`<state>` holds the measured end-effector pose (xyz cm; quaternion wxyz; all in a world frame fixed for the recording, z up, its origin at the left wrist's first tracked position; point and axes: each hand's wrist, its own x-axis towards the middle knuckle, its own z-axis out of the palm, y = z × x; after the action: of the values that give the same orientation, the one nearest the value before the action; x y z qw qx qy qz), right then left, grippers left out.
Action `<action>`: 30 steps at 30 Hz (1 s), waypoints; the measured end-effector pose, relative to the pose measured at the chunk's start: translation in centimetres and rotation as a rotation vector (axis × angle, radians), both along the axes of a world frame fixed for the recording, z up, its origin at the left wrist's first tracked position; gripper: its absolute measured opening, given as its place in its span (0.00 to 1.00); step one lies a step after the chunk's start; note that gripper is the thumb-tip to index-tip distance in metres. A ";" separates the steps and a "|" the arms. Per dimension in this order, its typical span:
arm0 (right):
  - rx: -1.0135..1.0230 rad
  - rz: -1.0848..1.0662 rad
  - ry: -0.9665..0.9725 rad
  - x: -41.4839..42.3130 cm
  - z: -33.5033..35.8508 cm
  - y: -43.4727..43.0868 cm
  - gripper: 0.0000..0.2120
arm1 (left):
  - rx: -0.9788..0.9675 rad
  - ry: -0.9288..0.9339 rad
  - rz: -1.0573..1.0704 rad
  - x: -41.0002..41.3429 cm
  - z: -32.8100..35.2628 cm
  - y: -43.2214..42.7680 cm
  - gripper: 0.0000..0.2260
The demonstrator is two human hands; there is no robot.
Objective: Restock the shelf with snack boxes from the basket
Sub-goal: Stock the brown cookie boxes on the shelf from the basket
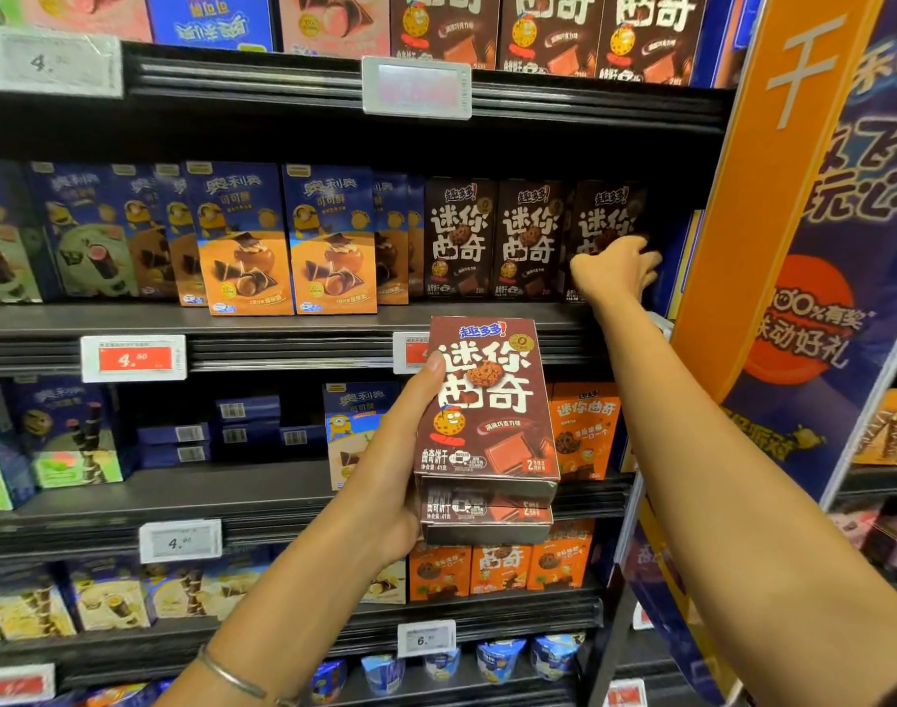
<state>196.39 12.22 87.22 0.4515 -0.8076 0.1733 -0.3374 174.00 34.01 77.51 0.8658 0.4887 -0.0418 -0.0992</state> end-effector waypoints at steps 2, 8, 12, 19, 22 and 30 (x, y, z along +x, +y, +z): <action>-0.018 0.010 0.029 0.1 0.0 0.0 0.39 | 0.002 0.003 0.005 0.0 0.0 0.0 0.18; -0.032 0.007 0.060 0.1 0.1 0.3 0.38 | 0.016 0.013 0.025 0.1 0.1 0.2 0.18; -0.005 0.015 0.043 -0.4 0.4 0.3 0.40 | -0.003 0.006 0.028 0.0 0.1 0.5 0.18; -0.248 -0.002 -0.094 -2.4 -0.5 2.2 0.29 | 0.000 0.017 0.037 0.1 -0.1 0.8 0.19; -0.303 0.171 -0.030 -2.2 -0.3 2.4 0.19 | -0.002 0.023 0.034 0.1 -0.2 0.8 0.19; -0.320 0.309 0.160 -0.6 -0.1 1.6 0.23 | 0.004 0.007 0.033 -0.3 -0.3 1.4 0.19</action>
<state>195.75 13.82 87.15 0.3488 -0.9100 0.0271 -0.2224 173.75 35.40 77.21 0.8664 0.4908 -0.0305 -0.0866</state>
